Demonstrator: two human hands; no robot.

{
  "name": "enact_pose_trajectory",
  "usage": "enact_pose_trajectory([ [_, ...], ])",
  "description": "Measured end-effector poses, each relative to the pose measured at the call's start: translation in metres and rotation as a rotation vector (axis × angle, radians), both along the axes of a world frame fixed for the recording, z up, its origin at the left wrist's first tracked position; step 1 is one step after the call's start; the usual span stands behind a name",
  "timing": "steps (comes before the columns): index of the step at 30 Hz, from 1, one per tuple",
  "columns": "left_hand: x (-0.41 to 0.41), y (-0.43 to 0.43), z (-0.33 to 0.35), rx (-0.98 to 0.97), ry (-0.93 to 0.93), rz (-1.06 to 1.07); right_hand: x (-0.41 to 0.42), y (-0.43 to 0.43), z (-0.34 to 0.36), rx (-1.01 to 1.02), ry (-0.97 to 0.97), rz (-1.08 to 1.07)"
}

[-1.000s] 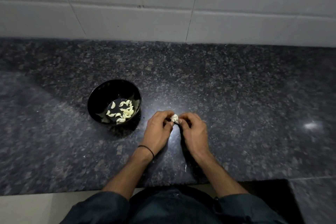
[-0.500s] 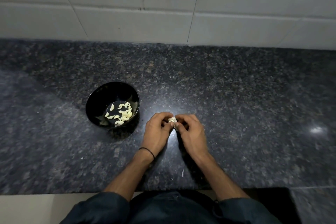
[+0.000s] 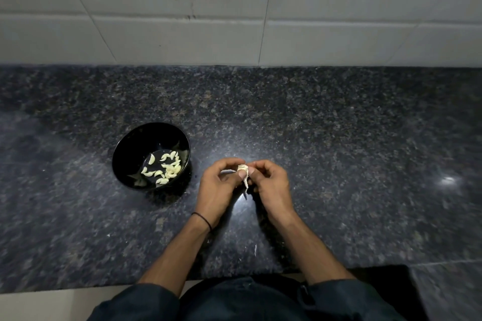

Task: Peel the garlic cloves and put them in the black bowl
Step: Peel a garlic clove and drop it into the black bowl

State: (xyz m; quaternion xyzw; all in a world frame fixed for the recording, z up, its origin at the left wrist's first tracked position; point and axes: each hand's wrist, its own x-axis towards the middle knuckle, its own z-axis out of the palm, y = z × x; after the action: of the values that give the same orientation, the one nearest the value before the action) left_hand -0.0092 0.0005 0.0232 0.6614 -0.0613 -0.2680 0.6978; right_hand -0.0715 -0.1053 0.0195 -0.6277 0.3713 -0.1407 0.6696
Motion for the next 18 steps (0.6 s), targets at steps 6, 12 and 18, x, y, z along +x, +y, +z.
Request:
enact_pose_trajectory([
  [6,-0.003,-0.005,-0.001,0.022,-0.003,-0.019,-0.002,0.005,0.000,-0.155,0.041,-0.053],
  [12,-0.002,-0.009,-0.001,0.080,-0.032,-0.006,-0.010,0.010,0.005,-0.323,0.109,-0.046],
  [18,-0.003,-0.013,0.008,0.115,-0.078,0.018,-0.012,0.013,0.011,-0.566,0.133,-0.031],
])
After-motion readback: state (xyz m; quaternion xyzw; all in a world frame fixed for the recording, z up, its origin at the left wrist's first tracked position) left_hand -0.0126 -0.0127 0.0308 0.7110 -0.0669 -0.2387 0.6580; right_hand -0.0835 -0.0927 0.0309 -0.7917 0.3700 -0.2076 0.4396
